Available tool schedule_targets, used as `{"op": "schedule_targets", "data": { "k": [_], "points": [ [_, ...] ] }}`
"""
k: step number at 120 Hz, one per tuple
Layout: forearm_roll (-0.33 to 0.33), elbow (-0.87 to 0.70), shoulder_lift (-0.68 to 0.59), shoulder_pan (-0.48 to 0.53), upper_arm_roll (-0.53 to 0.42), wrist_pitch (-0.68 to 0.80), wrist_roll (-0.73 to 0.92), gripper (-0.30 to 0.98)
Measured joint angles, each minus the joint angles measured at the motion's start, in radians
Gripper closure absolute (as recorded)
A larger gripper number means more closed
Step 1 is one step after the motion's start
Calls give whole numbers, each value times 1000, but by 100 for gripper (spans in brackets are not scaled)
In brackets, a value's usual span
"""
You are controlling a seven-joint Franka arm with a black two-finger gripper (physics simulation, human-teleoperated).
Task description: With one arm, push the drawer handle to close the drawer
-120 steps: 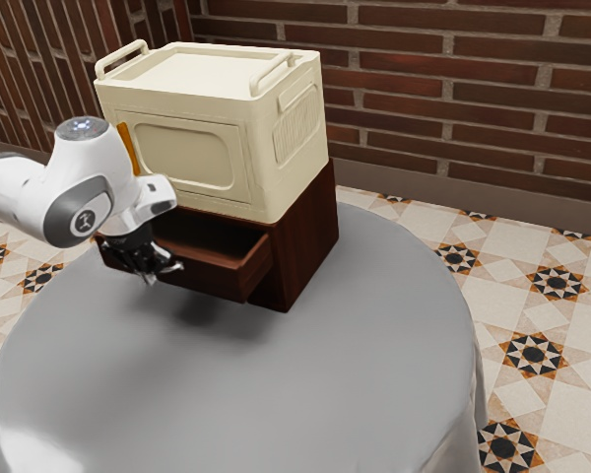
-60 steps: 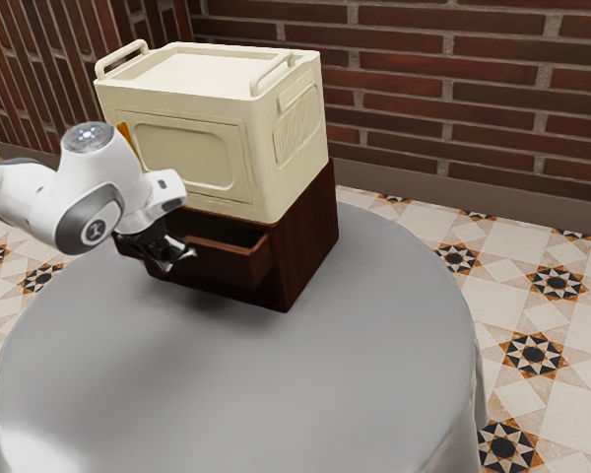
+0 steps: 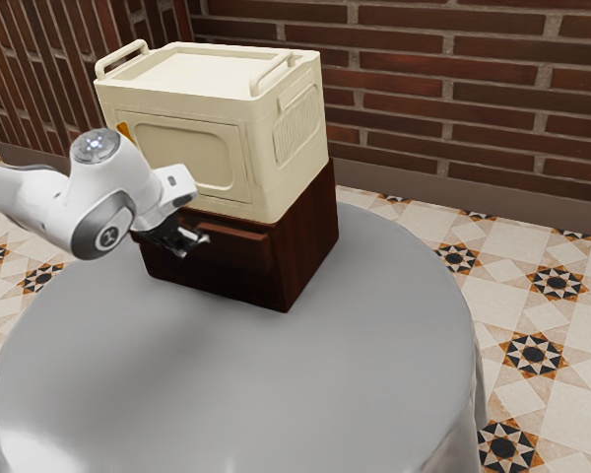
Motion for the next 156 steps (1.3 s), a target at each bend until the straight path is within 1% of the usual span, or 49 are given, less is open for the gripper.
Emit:
{"op": "schedule_targets", "data": {
  "k": [55,65,68,77,85,103,107,111,120,132,142,156],
  "points": [
    [1,58,55,-10,0,43,-2,79],
    [1,68,65,-12,1,46,-3,81],
    [0,64,64,-13,1,46,-3,79],
    [0,46,55,-9,3,43,-2,79],
    [0,40,29,-5,2,13,-1,79],
    [-1,15,-115,-17,1,-147,-1,78],
    [-3,13,-148,-22,0,-194,-1,76],
    [-11,15,-187,-30,1,-248,0,68],
    [-51,30,-270,-36,-3,-394,0,51],
    [-80,92,-306,-39,-24,-566,1,32],
    [-92,161,-311,-41,-61,-691,1,22],
    [-99,185,-326,-43,-77,-818,1,12]
  ]
}}
